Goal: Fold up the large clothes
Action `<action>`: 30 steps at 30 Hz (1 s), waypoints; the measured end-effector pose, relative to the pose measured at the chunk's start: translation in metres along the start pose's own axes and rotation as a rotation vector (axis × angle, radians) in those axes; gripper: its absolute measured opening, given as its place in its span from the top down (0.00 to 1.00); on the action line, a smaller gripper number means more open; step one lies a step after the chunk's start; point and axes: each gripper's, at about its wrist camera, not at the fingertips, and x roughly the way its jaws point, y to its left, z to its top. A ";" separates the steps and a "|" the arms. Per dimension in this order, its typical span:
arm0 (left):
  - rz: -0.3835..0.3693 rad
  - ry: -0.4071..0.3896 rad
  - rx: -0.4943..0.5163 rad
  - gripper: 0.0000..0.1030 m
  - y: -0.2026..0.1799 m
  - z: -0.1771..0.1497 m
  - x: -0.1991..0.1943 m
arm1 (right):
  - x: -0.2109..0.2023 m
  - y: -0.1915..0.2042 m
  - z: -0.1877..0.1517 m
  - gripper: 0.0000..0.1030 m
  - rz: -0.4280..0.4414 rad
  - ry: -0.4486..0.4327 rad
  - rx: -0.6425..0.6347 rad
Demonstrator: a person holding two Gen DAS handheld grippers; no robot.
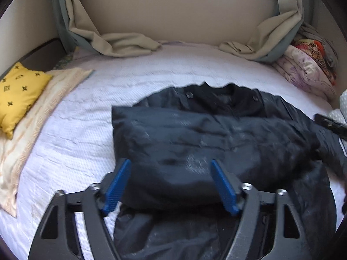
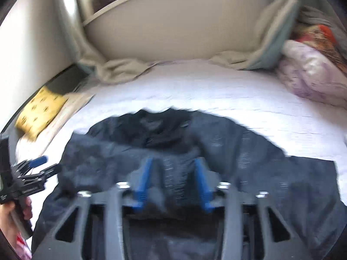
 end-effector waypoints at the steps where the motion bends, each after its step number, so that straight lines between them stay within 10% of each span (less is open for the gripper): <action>1: -0.003 0.002 -0.002 0.33 -0.001 0.001 -0.001 | 0.007 0.005 -0.001 0.86 0.002 0.020 -0.011; 8: -0.086 -0.068 -0.007 0.32 -0.013 0.031 -0.016 | 0.028 0.013 -0.010 0.86 -0.007 0.068 -0.022; 18: 0.023 0.151 0.094 0.45 -0.020 -0.004 0.075 | 0.061 0.010 -0.031 0.89 -0.070 0.137 -0.073; 30: 0.018 0.153 0.069 0.45 -0.015 -0.022 0.102 | 0.103 -0.006 -0.060 0.99 -0.059 0.245 -0.043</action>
